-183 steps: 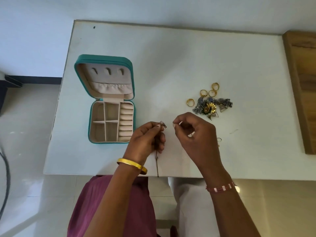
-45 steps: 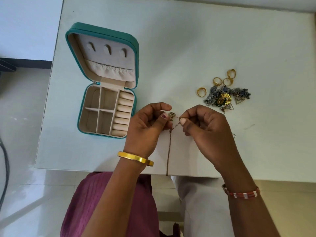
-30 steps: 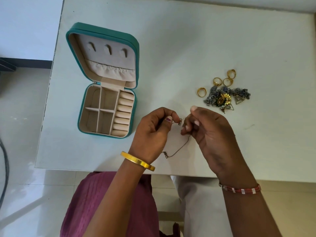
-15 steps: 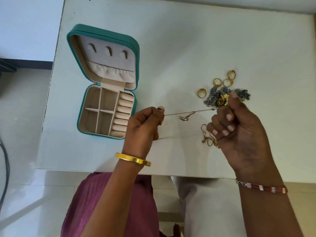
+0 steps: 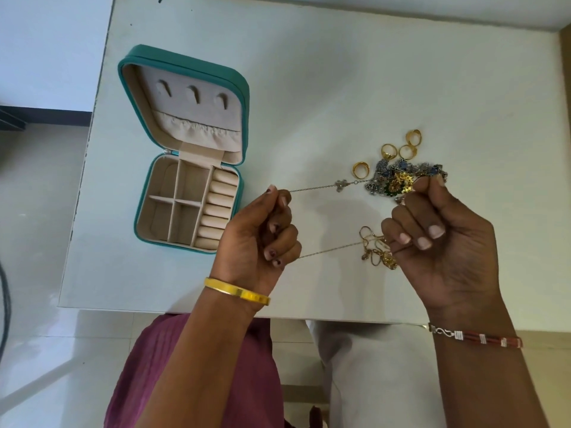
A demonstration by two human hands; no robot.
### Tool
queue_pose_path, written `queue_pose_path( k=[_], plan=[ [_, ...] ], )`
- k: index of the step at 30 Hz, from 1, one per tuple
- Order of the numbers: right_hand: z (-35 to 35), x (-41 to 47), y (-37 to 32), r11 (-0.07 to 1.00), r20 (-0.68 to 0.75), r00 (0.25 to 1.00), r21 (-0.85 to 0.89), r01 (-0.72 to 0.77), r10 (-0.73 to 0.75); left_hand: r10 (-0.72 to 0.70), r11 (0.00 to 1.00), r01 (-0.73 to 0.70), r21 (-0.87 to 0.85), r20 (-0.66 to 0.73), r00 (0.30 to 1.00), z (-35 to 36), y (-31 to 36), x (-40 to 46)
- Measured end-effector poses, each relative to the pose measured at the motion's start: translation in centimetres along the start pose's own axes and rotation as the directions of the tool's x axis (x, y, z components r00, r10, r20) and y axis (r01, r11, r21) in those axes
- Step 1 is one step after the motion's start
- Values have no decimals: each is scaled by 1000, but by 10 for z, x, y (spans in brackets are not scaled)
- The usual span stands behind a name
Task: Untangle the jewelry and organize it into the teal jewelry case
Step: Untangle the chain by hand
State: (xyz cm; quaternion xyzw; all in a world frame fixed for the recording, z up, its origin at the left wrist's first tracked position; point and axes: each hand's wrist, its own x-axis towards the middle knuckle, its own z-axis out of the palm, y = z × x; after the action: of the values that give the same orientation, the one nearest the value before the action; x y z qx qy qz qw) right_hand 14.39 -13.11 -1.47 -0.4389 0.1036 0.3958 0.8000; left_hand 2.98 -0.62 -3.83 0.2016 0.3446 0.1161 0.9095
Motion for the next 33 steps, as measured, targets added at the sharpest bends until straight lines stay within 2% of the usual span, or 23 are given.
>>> queue_pose_path(
  k=[3, 5, 8, 11, 14, 16, 19, 22, 24, 26, 27, 28, 30, 32, 33],
  plan=[
    [0, -1, 1, 999, 17, 1000, -28, 19, -19, 22, 993, -14, 116, -68, 997, -2, 1, 1],
    [2, -3, 1, 997, 114, 993, -73, 37, -29, 88, 955, -50, 293, -118, 989, -4, 0, 1],
    [10, -6, -1, 976, 224, 975, -209, 59, -11, 156, 866, -80, 494, -116, 981, -2, -3, -3],
    [18, -11, -5, 898, 233, 971, -435, 63, 44, 234, 725, -116, 678, -84, 969, 1, -8, -6],
    [28, -17, -8, 765, 233, 965, -641, 63, 116, 378, 522, -178, 834, -39, 925, 1, -15, -6],
    [36, -21, -10, 678, 242, 955, -733, 64, 172, 420, 421, -220, 880, 26, 907, 3, -19, -9],
    [44, -27, -15, 560, 265, 934, -824, 91, 238, 421, 367, -367, 854, 199, 885, 6, -22, -12],
    [51, -32, -19, 520, 286, 913, -848, 99, 292, 453, 320, -489, 811, 322, 831, 9, -22, -13],
    [52, -33, -25, 513, 282, 913, -853, 97, 296, 468, 356, -502, 788, 315, 826, 11, -19, -15],
    [51, -32, -32, 512, 291, 917, -851, 117, 273, 459, 466, -472, 749, 252, 852, 10, -15, -14],
    [49, -31, -36, 527, 291, 925, -841, 125, 245, 440, 552, -442, 707, 203, 875, 8, -13, -14],
    [45, -28, -41, 568, 285, 936, -814, 122, 207, 417, 642, -406, 651, 147, 897, 7, -10, -13],
    [36, -21, -50, 725, 285, 947, -682, 94, 145, 377, 770, -341, 540, 45, 925, 3, -4, -12],
    [29, -13, -57, 859, 311, 943, -509, 63, 115, 361, 815, -312, 488, -8, 932, 0, -3, -11],
    [27, -9, -59, 892, 304, 947, -451, 42, 109, 353, 824, -302, 479, -17, 936, 0, -4, -10]
  ],
)
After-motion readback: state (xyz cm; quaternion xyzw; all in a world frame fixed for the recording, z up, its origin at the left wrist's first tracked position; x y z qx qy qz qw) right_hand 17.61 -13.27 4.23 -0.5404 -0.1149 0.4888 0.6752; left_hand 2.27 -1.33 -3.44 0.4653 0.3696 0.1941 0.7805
